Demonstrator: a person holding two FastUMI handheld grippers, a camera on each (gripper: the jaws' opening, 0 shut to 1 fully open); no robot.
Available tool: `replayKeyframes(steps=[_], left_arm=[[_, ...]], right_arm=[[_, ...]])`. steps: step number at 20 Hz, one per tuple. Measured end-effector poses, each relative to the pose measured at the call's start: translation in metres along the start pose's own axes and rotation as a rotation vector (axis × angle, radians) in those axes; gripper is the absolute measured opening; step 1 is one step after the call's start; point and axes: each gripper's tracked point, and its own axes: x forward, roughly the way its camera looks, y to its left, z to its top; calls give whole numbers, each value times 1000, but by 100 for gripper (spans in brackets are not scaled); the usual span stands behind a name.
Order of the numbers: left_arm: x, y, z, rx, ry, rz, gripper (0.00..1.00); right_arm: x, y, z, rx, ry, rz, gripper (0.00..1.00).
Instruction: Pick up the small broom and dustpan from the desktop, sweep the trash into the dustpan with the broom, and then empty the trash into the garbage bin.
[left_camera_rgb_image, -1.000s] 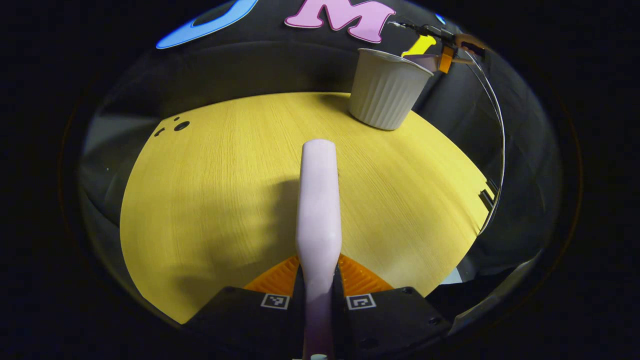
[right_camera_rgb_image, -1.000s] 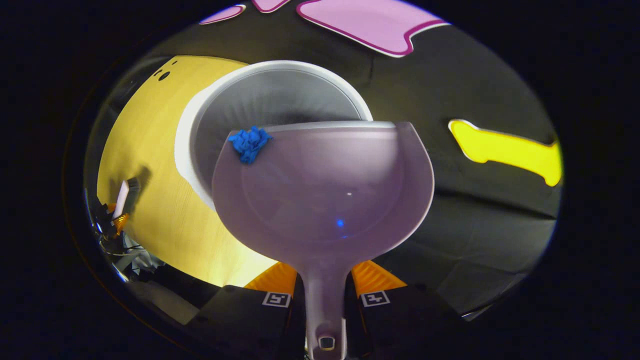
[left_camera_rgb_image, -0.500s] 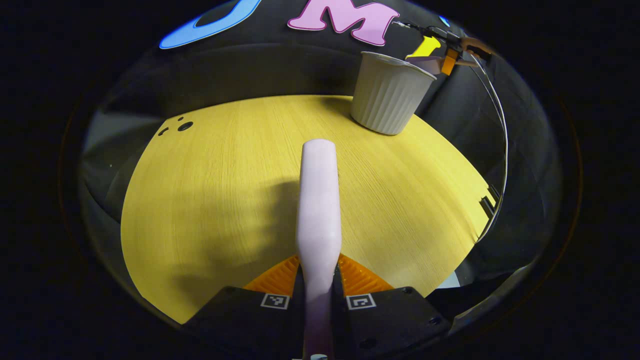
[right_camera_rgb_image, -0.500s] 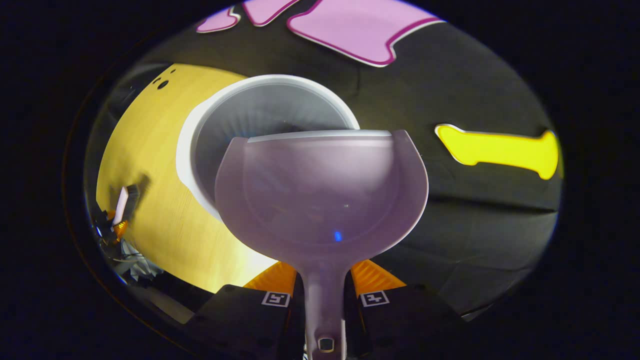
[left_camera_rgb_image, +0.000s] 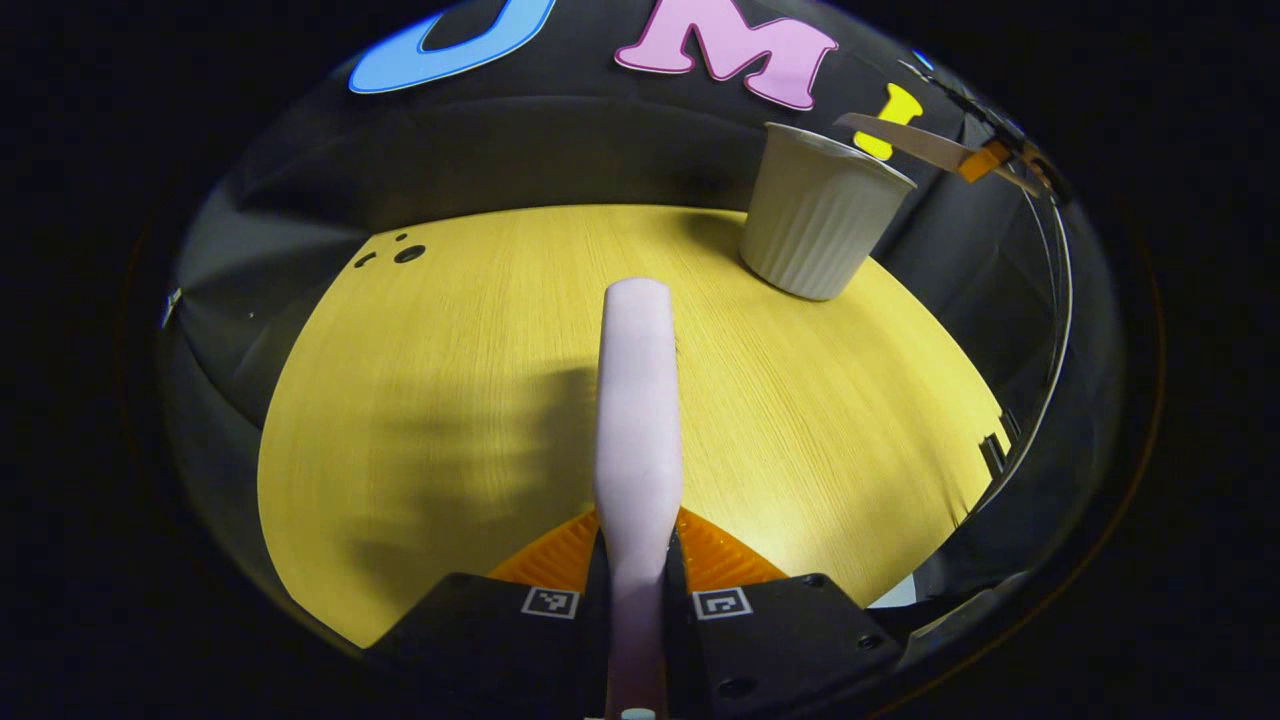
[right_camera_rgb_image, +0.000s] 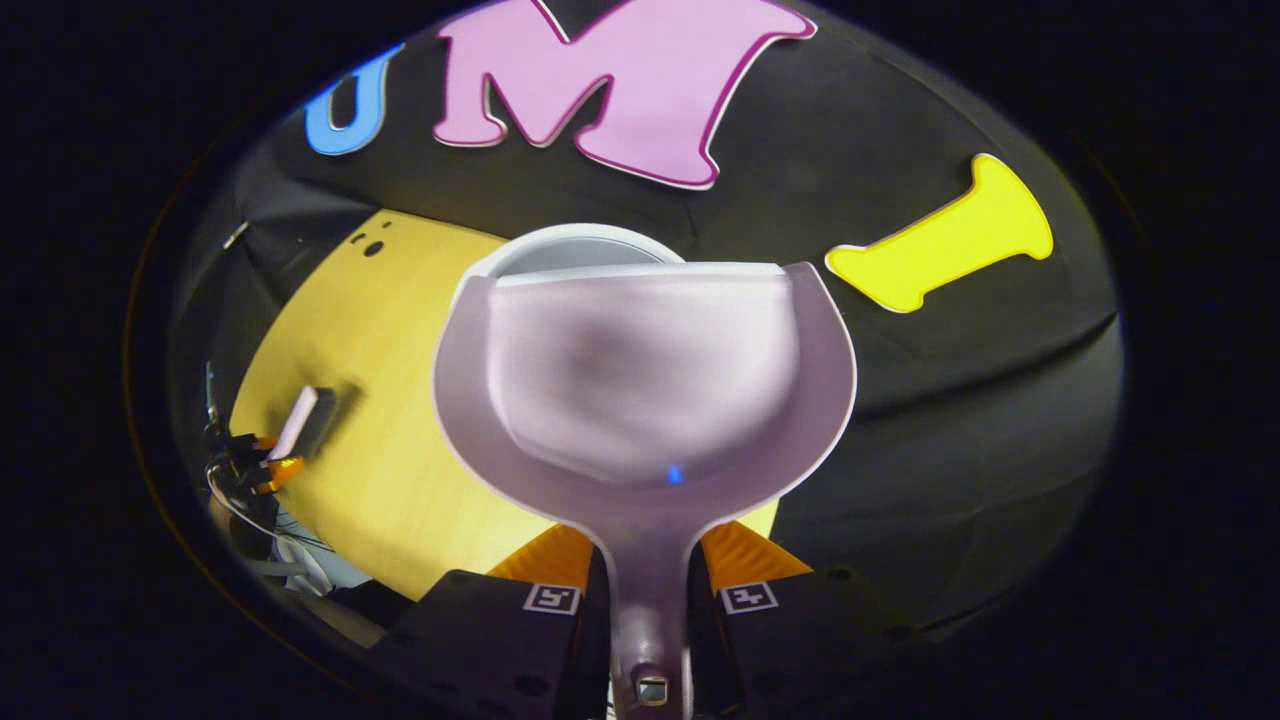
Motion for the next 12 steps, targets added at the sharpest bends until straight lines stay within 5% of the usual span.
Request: replayKeyframes(steps=[5,12], left_arm=[[1,-2,6,-29,18,79,27],[10,-14,10,-2,36,84,27]], right_arm=[[-7,50,-44,-31,-66,135,36],[2,124,-136,-37,-4,193,36]])
